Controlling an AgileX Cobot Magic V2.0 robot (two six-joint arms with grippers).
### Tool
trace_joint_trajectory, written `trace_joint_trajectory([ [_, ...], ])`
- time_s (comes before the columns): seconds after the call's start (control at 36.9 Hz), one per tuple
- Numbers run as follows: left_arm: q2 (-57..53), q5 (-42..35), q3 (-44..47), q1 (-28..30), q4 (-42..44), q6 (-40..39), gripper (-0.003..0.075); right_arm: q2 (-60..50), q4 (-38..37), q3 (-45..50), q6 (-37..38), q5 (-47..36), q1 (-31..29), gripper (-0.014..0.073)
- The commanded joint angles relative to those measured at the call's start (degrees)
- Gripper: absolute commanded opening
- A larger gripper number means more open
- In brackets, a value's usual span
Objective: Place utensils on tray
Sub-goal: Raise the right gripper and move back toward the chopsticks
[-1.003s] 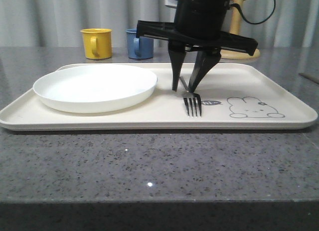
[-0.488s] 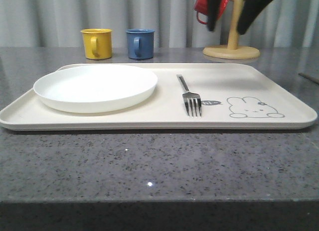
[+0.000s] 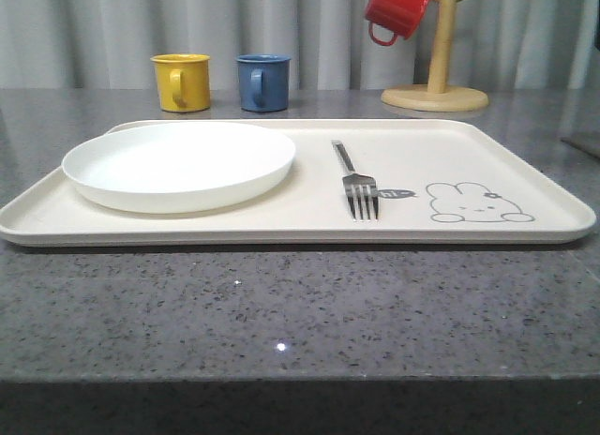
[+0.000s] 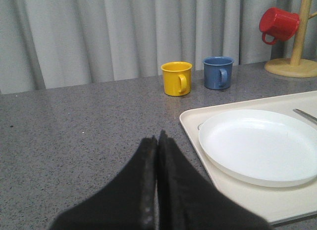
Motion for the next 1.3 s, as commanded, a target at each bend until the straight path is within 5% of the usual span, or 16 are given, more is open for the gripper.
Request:
trace_joint_trajectory([
  [0.0, 0.70, -4.59, -1.63, 0.24, -0.50, -0.55, -0.0018, -2.66, 2.19, 1.69, -4.98, -0.51, -3.41, 0.0411],
  [0.68, 0.70, -4.59, -1.63, 0.24, -0.50, -0.55, -0.0018, 5.62, 2.96, 5.84, -7.64, -5.77, -2.07, 0.0405],
  [1.11, 0.70, -4.59, -1.63, 0.24, -0.50, -0.55, -0.0018, 5.88, 2.91, 5.84, -7.64, -6.22, -2.07, 0.0235],
  [1.27, 0.70, -4.59, -1.63, 0.24, -0.50, -0.55, -0.0018, 5.88, 2.91, 5.84, -7.64, -5.46, -2.07, 0.0108],
])
